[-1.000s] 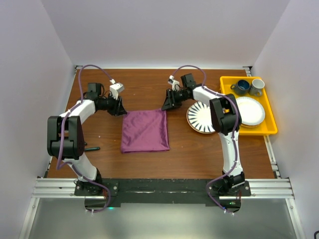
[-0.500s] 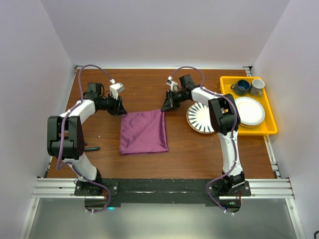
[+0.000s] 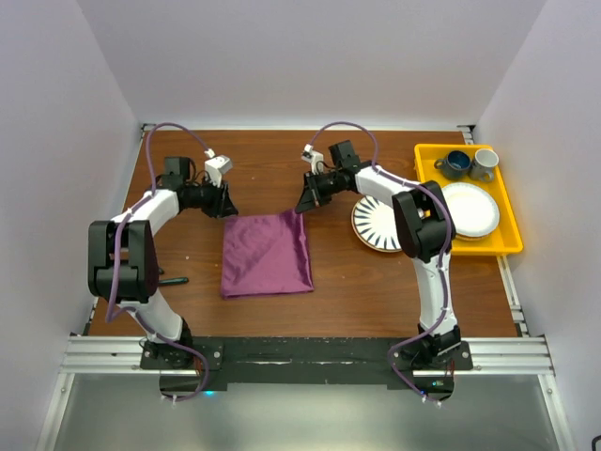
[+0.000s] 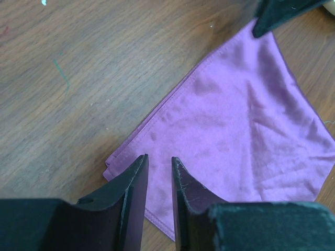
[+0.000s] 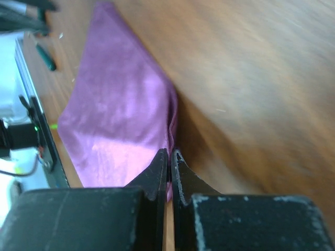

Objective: Fold the napkin into a case and place the utensils inside
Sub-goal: Pick up the lower triangle-folded napkin from the center of the board.

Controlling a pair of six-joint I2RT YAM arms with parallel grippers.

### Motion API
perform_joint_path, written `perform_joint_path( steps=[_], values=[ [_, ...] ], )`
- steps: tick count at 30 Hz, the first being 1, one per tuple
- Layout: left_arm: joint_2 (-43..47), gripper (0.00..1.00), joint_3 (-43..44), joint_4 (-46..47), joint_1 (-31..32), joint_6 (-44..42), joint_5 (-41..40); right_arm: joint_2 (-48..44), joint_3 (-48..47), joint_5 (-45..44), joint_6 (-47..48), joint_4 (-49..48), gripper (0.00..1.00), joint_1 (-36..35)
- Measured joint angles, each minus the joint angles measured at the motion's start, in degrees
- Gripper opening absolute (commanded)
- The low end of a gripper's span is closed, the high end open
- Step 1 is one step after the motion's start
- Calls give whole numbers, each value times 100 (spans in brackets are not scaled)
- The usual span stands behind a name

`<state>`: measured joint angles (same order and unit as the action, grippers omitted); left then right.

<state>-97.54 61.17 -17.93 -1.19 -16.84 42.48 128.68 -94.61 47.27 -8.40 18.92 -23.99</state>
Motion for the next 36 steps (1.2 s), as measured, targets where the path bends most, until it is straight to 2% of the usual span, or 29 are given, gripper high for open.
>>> perform_joint_path(
  steps=[4, 7, 9, 12, 15, 20, 24, 29, 36],
  values=[
    [138, 24, -76, 52, -59, 140, 201, -354, 48, -42, 306, 0, 0, -188],
    [621, 17, -457, 269, 13, 122, 490, -457, 48, -42, 485, 4, 0, -264],
    [1078, 14, -756, 391, 341, -83, 492, -452, 57, -90, 564, 46, 0, -262],
    [1709, 9, -1248, 811, 1270, -494, 345, -444, 101, -149, 625, 105, 0, -225],
    [1899, 4, -1650, 1287, 1996, -863, 101, -411, 101, -175, 654, 122, 0, -205],
    [1523, 0, -1895, 1943, 2872, -1303, -634, -407, 101, -173, 658, 133, 0, -195],
    [1126, 0, -1897, 2490, 3307, -1506, -1222, -407, 116, -170, 658, 131, 0, -195],
    [710, 0, -1871, 2920, 3582, -1738, -1707, -393, 138, -170, 654, 131, 0, -195],
    [68, 0, -1488, 3018, 3751, -1947, -2033, -304, 140, -170, 645, 129, 0, -195]
  ],
)
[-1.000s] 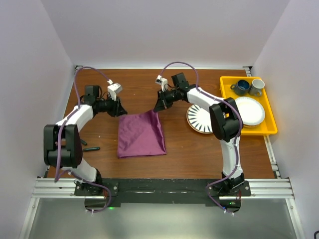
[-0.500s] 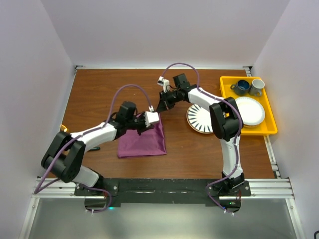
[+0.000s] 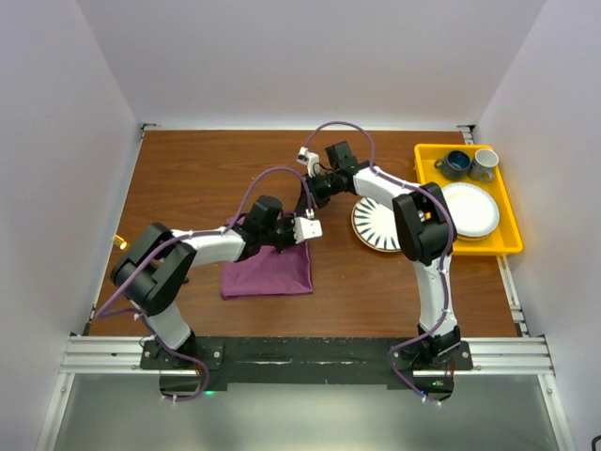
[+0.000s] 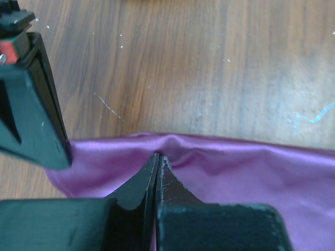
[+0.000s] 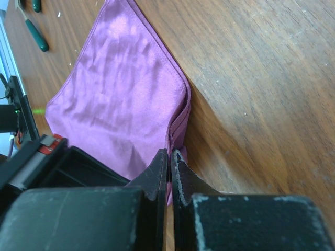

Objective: Fold the napkin into a case and place the utensils inside
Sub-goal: Pick up the lower triangle-folded napkin from the center of the board.

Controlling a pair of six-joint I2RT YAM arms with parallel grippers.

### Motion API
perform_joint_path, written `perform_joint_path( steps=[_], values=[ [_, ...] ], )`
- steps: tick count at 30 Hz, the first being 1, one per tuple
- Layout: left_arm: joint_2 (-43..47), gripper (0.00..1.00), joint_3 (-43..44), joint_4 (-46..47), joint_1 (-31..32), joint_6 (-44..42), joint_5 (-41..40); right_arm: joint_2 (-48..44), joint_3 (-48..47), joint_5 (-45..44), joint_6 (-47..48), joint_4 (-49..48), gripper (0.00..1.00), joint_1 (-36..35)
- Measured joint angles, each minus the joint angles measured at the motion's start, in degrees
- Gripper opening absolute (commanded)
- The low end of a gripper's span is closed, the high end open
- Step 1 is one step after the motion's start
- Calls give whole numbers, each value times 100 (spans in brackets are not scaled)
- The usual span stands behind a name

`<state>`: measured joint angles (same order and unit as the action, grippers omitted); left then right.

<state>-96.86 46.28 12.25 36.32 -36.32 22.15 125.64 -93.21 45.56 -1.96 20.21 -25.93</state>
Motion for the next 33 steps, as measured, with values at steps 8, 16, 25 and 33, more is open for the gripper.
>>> perform_joint_path(
  steps=[8, 16, 25, 33],
  values=[
    [-612, 0, 754, -518, 140, -258, -146, 2, 0, 46, -109, -2, 0, 0],
    [-879, 0, 1300, -1386, 149, -509, -190, 2, 17, 46, -129, 26, 0, 0],
    [761, 0, 1123, -2352, 94, -605, 66, 2, 35, 44, 11, 129, 0, 0],
    [1445, 0, 173, -3289, 94, -920, 72, 2, 35, 48, 164, 205, 0, 0]
  ],
)
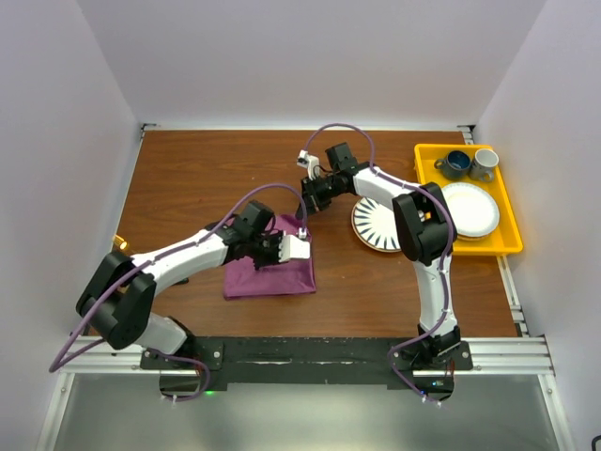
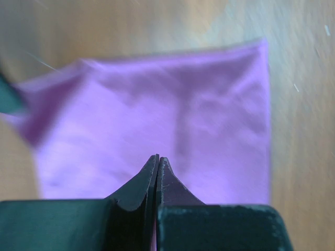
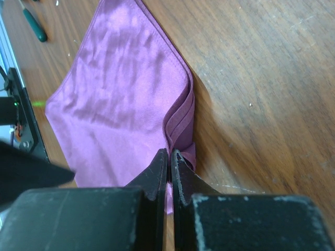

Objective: Fold the napkin into a case and place the utensils inside
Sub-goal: Pick up the lower triangle-folded napkin from the center of the board, then fold the lower triangle-folded napkin at the center of the board.

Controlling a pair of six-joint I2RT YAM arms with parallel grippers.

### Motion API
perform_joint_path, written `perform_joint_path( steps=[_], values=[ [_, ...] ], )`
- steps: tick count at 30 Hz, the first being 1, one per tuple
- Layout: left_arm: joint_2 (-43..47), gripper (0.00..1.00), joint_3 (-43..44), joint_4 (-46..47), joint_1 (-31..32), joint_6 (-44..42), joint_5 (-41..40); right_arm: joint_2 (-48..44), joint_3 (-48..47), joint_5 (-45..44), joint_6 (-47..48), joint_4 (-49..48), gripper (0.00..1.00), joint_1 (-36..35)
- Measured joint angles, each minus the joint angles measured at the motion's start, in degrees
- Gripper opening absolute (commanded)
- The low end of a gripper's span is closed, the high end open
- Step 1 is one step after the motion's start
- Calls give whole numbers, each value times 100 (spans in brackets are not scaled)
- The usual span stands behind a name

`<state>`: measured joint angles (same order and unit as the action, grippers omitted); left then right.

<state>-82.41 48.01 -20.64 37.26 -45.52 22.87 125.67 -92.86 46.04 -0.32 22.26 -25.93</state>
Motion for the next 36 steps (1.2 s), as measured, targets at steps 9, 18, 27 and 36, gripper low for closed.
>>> perform_joint_path(
  steps=[9, 18, 27, 36],
  values=[
    [-468, 0, -31, -437, 0, 323, -114, -122, 205, 166, 306, 280, 0, -44],
    [-756, 0, -44, -433, -243, 861, -35, -684, 743, 420, 393, 501, 0, -258],
    [-894, 0, 28, -409, -586, 1279, 343, -872, 1399, 433, 385, 490, 0, -413],
    [-909, 0, 28, -369, -807, 1604, 503, -831, 1729, -57, 426, 476, 0, -476]
  ],
)
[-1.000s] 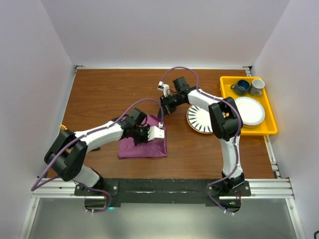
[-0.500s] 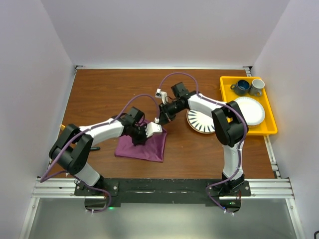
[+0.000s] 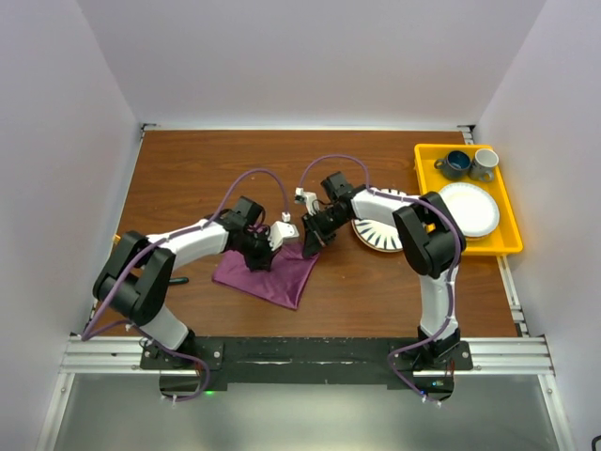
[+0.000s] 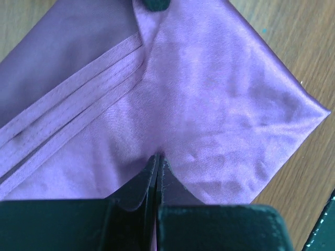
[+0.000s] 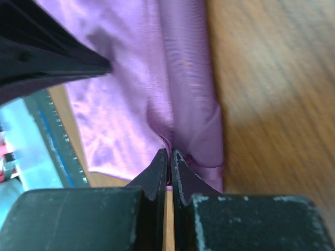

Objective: Fold the napkin into a case and place the utensils inside
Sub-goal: Fold the lower triangle-folded napkin at the center of the board.

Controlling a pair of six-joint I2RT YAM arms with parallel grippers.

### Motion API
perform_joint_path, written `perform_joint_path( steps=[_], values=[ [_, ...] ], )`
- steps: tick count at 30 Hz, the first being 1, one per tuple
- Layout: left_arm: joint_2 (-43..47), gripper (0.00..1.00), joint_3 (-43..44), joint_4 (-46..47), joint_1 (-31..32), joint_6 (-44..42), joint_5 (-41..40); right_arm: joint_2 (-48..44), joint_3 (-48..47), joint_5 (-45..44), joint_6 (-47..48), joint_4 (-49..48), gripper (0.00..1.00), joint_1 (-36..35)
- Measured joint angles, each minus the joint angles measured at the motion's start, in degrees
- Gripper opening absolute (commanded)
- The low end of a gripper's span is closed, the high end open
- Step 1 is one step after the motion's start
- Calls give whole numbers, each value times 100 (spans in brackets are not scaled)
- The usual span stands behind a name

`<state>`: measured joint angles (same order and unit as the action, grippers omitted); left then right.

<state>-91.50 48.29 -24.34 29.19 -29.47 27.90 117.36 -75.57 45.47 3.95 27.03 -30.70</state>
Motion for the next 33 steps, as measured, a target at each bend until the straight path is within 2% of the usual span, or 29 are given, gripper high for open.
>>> perform_joint_path(
  steps=[7, 14, 24, 33],
  values=[
    [518, 0, -24, -57, -525, 341, 105, 247, -358, -269, 129, 232, 0, 0],
    [1316, 0, -120, -144, -651, -175, 138, 608, -1082, -509, 413, 516, 0, 0],
    [647, 0, -258, 61, -396, -669, -404, 785, -1550, -662, 791, 809, 0, 0],
    [354, 0, -308, 247, -208, -490, -802, 387, -1362, -647, 1008, 1091, 0, -267]
  ],
)
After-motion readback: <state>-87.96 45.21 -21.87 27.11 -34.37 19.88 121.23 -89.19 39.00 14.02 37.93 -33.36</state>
